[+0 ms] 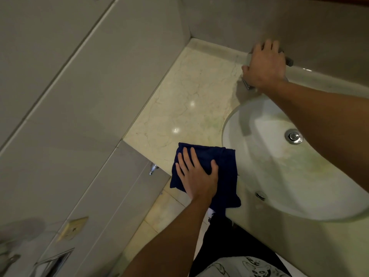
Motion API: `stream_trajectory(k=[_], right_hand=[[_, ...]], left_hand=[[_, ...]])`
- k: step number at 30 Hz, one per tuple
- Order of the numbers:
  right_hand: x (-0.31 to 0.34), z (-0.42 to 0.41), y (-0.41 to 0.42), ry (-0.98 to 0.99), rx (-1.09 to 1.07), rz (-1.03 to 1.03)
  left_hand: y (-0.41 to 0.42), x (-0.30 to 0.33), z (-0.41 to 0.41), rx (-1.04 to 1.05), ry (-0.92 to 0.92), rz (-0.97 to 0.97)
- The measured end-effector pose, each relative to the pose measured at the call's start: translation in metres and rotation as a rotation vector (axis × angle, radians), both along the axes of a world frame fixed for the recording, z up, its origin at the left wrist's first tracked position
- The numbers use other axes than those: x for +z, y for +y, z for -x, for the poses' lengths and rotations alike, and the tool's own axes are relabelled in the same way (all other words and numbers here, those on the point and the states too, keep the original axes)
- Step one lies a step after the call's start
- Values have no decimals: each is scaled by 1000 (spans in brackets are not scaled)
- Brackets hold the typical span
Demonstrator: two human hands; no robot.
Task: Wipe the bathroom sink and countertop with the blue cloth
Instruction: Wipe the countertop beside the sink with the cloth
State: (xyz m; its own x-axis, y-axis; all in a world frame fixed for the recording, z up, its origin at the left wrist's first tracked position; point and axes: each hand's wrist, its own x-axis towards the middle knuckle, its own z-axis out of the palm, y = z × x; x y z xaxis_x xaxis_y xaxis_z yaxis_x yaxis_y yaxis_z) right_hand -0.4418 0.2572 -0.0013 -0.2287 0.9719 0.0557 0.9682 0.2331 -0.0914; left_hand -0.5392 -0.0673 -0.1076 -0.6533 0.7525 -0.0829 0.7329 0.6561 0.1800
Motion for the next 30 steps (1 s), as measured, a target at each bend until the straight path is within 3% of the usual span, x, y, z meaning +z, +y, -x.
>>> stream_trajectory(k=[6, 13, 16, 22, 30], right_hand=[[3, 1, -4, 3, 2, 9], [4, 0, -5, -10, 10, -9], [6, -1, -4, 2, 0, -1], [10, -1, -5, 33, 1, 30], [4, -1, -3, 32, 0, -17]], left_hand=[[-5, 0, -5, -8, 33, -31], [-45, 5, -113, -40, -77, 16], [-45, 6, -119, -41, -74, 35], [-20, 5, -67, -41, -54, 9], [76, -4, 42, -132, 38, -29]])
